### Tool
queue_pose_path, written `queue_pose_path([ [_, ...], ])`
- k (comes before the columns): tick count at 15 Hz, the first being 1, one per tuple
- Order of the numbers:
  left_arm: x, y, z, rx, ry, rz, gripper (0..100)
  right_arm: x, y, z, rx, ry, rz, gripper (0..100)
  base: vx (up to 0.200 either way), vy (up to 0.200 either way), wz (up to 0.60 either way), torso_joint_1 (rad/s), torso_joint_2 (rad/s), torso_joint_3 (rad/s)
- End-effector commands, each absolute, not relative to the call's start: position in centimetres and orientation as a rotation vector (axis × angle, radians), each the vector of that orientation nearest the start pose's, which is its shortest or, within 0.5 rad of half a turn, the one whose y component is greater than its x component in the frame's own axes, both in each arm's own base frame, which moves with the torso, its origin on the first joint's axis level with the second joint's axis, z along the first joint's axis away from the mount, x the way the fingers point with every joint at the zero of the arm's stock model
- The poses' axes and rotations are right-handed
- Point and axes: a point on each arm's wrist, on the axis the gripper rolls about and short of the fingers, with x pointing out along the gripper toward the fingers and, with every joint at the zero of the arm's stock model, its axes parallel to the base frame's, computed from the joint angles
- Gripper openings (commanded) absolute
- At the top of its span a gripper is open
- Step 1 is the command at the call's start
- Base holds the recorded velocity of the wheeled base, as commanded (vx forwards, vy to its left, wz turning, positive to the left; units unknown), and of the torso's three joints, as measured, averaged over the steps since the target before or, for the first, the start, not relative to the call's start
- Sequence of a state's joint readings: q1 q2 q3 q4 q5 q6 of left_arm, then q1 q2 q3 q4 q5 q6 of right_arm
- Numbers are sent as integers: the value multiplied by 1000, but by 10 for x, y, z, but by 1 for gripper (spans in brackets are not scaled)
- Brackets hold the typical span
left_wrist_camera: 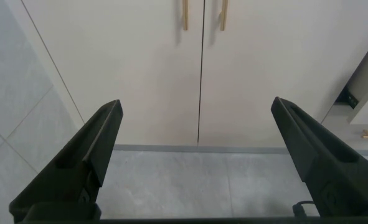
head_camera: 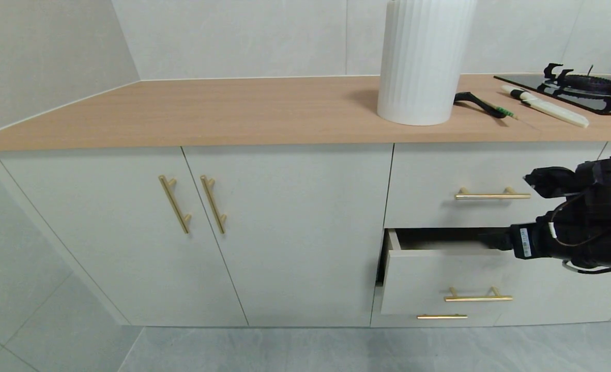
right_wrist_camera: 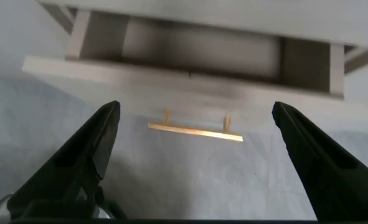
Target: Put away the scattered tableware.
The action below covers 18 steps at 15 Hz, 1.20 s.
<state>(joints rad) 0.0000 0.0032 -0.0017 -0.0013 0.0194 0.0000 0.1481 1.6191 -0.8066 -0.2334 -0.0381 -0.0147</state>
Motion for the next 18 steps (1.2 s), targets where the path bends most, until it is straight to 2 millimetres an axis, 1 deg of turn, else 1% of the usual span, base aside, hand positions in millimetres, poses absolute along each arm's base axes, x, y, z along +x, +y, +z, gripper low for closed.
queue_pose_path([
  [1, -23, 0, 76, 0, 0, 20, 100, 303, 46, 143, -72, 637, 115, 100, 0, 0, 0, 0, 0, 0],
  [3, -23, 0, 76, 0, 0, 20, 100, 322, 49, 116, -71, 646, 111, 100, 0, 0, 0, 0, 0, 0],
  [4, -23, 0, 76, 0, 2, 20, 100, 327, 50, 108, -66, 641, 109, 100, 0, 0, 0, 0, 0, 0],
  [9, -23, 0, 76, 0, 0, 20, 100, 338, 52, 85, -65, 670, 102, 100, 0, 0, 0, 0, 0, 0],
  [11, -23, 0, 76, 0, 0, 20, 100, 338, 51, 83, -69, 678, 93, 100, 0, 0, 0, 0, 0, 0],
  [13, -23, 0, 76, 0, 0, 20, 100, 336, 51, 86, -70, 672, 94, 100, 0, 0, 0, 0, 0, 0],
  [17, -23, 0, 76, 0, 0, 20, 100, 322, 49, 99, -78, 712, 92, 100, 0, 0, 0, 0, 0, 0],
  [18, -23, 0, 76, 0, 0, 20, 100, 315, 48, 106, -83, 735, 95, 100, 0, 0, 0, 0, 0, 0],
])
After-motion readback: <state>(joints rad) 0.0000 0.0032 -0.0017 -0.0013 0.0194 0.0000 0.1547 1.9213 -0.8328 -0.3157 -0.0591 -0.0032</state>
